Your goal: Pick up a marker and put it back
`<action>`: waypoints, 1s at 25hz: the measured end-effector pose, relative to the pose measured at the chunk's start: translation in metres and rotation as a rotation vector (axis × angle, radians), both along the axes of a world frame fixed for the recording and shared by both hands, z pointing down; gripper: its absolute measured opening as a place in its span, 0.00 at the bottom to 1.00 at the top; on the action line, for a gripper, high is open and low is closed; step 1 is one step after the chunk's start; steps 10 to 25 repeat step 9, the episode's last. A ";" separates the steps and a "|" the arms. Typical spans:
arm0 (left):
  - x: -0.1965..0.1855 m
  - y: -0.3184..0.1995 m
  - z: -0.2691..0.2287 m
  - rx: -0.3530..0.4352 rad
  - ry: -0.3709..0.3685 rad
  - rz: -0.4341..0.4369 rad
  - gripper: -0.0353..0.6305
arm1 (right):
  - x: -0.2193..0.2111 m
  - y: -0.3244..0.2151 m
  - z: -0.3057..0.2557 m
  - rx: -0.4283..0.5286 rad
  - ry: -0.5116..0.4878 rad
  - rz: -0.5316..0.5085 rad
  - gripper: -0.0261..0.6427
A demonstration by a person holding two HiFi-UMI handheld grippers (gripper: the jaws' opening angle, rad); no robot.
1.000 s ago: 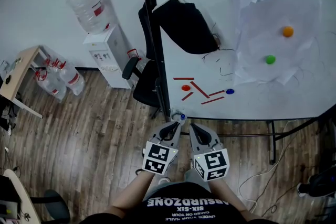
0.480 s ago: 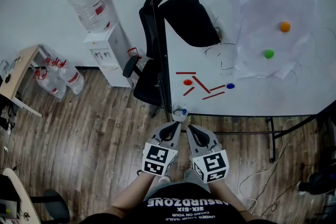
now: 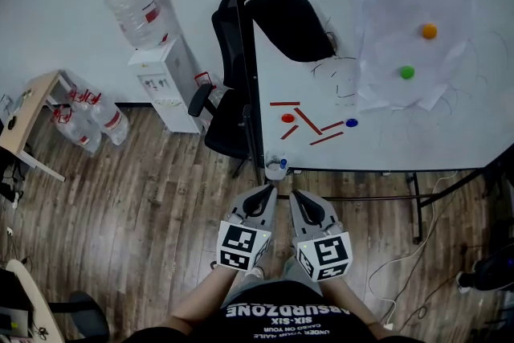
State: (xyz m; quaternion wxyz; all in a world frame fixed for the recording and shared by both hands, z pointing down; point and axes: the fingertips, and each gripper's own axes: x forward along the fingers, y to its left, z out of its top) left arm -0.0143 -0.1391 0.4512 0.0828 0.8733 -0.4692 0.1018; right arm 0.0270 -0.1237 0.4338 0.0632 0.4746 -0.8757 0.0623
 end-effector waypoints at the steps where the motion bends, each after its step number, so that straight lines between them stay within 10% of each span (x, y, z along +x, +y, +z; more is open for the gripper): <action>1: -0.001 0.002 0.000 0.003 0.004 -0.001 0.06 | 0.001 0.002 -0.003 0.012 -0.004 0.010 0.04; 25: -0.002 0.014 -0.008 0.025 0.039 -0.004 0.06 | -0.003 0.018 0.000 0.006 0.003 0.017 0.04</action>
